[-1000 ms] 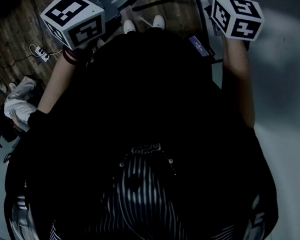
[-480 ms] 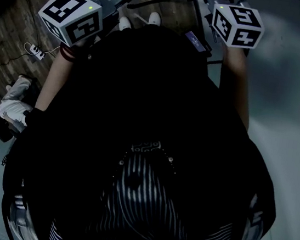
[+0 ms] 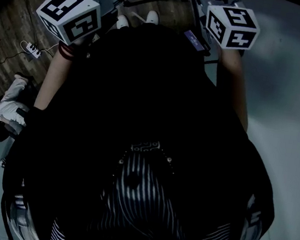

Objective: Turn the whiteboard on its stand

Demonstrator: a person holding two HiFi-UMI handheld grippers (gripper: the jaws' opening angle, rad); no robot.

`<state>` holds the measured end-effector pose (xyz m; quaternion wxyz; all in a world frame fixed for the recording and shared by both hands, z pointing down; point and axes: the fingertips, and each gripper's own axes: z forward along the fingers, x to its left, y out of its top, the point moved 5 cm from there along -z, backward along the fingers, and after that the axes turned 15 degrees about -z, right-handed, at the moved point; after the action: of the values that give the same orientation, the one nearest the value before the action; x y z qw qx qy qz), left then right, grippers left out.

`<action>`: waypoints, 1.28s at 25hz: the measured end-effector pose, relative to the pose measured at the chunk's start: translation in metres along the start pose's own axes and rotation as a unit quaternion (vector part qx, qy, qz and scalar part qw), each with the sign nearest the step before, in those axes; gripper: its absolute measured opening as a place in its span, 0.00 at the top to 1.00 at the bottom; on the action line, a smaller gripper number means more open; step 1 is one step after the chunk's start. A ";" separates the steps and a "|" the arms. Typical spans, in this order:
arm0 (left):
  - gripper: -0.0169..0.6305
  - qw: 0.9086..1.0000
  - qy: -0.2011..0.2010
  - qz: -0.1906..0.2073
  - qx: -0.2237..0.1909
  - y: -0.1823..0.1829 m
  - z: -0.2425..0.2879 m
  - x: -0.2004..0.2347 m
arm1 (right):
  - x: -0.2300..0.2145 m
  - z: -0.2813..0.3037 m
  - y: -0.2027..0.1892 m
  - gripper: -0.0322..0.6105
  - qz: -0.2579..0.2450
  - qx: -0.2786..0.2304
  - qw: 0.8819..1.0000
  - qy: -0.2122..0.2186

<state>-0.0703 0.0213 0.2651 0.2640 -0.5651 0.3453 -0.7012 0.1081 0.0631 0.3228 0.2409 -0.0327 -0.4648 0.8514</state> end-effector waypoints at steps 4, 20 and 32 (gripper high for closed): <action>0.97 1.000 0.007 -0.002 -0.008 0.001 -0.009 0.001 | 0.002 0.004 0.006 0.70 0.005 0.000 1.000 -0.004; 0.97 1.000 0.017 -0.014 -0.021 -0.005 -0.020 0.007 | -0.019 0.038 0.020 0.70 0.011 -0.003 1.000 -0.020; 0.97 1.000 0.006 -0.019 -0.010 -0.003 -0.010 0.000 | -0.028 0.046 0.034 0.70 0.006 -0.013 1.000 -0.020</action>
<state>-0.0806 0.0246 0.2663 0.2429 -0.5701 0.3432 -0.7059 0.1071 -0.0009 0.3168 0.2260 -0.0219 -0.4804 0.8471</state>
